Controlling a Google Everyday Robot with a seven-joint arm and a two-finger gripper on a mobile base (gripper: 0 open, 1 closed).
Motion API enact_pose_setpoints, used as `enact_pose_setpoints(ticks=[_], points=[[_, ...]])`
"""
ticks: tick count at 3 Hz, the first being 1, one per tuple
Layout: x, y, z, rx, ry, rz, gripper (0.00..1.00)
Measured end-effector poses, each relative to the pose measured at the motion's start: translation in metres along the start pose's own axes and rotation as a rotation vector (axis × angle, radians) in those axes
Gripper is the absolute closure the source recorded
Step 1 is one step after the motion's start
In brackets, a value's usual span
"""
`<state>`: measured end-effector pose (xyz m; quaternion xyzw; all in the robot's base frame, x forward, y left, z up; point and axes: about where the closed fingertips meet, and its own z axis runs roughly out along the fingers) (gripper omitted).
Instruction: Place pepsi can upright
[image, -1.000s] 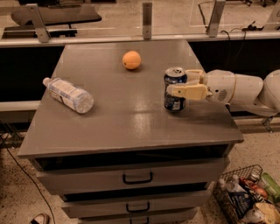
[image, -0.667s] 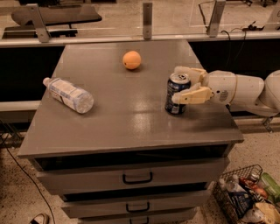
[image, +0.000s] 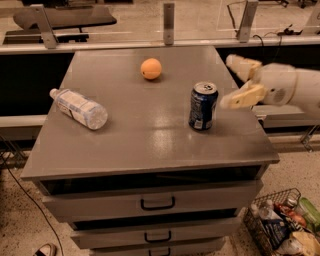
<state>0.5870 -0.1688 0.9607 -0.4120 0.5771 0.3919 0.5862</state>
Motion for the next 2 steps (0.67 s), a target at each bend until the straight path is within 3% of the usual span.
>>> enact_pose_setpoints(ticks=[1,2], points=[[-0.0543,-0.0155,-0.0408,0.095,-0.038,-0.07,0.0],[-0.0639,-0.0196,-0.0477,0.112,-0.05,-0.084,0.0]])
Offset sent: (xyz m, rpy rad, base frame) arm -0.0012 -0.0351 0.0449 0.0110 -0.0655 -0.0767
